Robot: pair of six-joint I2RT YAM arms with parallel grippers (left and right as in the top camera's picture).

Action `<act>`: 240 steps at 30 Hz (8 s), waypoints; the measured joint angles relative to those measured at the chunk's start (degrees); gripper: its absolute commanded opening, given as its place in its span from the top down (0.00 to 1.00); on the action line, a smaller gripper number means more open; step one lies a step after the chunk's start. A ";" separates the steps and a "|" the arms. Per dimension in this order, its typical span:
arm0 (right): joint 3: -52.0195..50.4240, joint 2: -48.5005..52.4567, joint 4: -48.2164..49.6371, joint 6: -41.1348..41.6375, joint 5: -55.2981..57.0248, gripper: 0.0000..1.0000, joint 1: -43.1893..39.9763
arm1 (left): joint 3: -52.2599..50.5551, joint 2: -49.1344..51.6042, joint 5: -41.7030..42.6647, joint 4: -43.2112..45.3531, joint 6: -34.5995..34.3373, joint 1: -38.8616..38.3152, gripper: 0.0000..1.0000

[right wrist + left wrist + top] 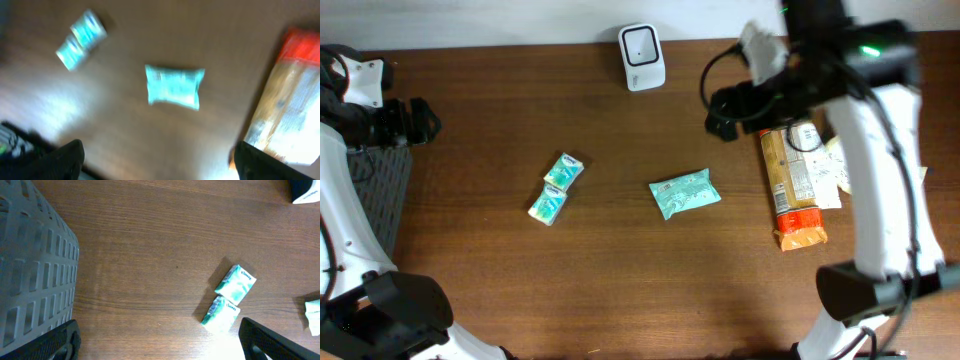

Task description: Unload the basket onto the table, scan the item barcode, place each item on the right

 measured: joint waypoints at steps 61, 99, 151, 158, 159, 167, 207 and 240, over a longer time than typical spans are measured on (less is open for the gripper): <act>-15.58 -8.48 32.41 2.71 22.34 0.96 12.26 | 0.00 0.00 -0.02 -0.09 0.00 0.00 0.01; -16.13 32.22 111.19 -61.37 43.63 0.96 14.14 | -0.02 0.04 -0.02 0.00 0.00 0.00 0.01; -28.52 -3.65 48.17 25.68 3.65 0.01 20.65 | -0.04 0.11 -0.02 -0.11 0.00 0.00 0.01; -28.24 13.90 61.72 42.45 2.23 0.13 30.64 | -0.04 0.15 -0.02 -0.04 0.00 0.00 0.01; -28.26 15.50 62.88 43.95 1.01 0.18 30.80 | -0.04 0.15 0.00 -0.09 0.00 0.00 0.01; -28.26 21.31 65.02 48.04 -4.13 0.40 31.61 | -0.04 0.15 0.00 -0.04 0.00 0.00 0.01; -26.40 16.22 22.29 -40.65 -11.72 0.96 17.64 | -0.04 0.15 -0.02 -0.02 0.00 0.00 0.01; -40.48 14.75 31.32 18.05 -6.49 0.48 16.37 | -0.04 0.15 -0.02 -0.02 0.00 0.00 0.01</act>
